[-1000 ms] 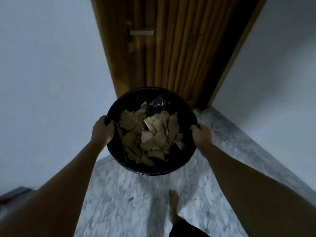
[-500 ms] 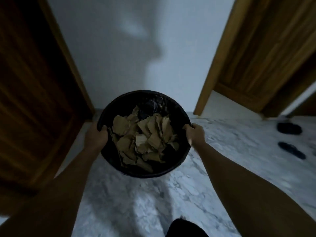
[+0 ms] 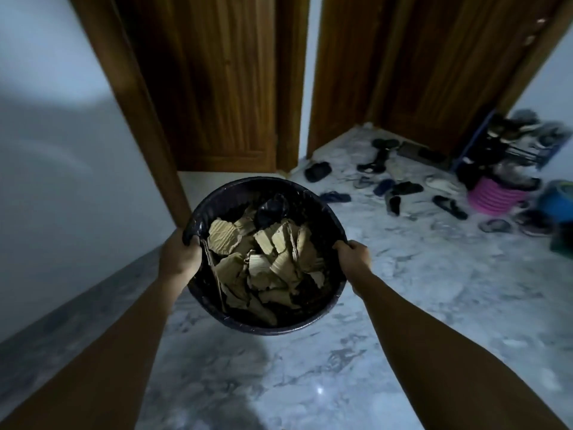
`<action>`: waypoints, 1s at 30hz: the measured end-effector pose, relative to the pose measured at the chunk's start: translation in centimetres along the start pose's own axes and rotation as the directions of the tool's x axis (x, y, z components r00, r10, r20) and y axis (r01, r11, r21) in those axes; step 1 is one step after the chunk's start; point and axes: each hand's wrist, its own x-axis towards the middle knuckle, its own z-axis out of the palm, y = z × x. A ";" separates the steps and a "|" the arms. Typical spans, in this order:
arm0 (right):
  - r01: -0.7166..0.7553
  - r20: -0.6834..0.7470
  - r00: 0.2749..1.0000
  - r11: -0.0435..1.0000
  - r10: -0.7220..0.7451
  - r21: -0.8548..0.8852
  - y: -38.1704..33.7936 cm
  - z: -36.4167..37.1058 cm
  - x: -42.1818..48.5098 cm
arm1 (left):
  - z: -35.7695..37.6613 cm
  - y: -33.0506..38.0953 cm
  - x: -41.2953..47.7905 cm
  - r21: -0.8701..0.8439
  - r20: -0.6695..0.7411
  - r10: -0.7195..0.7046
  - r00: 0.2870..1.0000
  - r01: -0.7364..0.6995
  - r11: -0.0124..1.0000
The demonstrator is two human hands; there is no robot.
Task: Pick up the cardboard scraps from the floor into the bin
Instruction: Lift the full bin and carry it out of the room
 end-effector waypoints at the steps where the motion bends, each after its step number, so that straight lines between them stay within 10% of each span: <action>1: -0.030 -0.052 0.998 0.999 0.031 0.021 0.3 -1.8 1.1 | 2.0 2.0 0.9 -0.021 0.026 0.025 0.999 -0.024 0.999; 11: -0.176 -0.458 0.861 0.974 0.223 0.142 4.2 -14.2 7.0 | 20.1 15.8 7.5 -0.141 0.413 0.309 0.856 -0.275 0.951; 18: -0.228 -0.673 0.617 0.911 0.409 0.344 6.3 -20.9 6.9 | 31.5 26.5 7.4 -0.272 0.676 0.471 0.566 -0.403 0.874; 30: -0.273 -0.758 0.224 0.786 0.613 0.555 15.9 -38.3 11.0 | 53.4 40.3 -5.8 -0.146 0.975 0.172 0.140 -0.178 0.973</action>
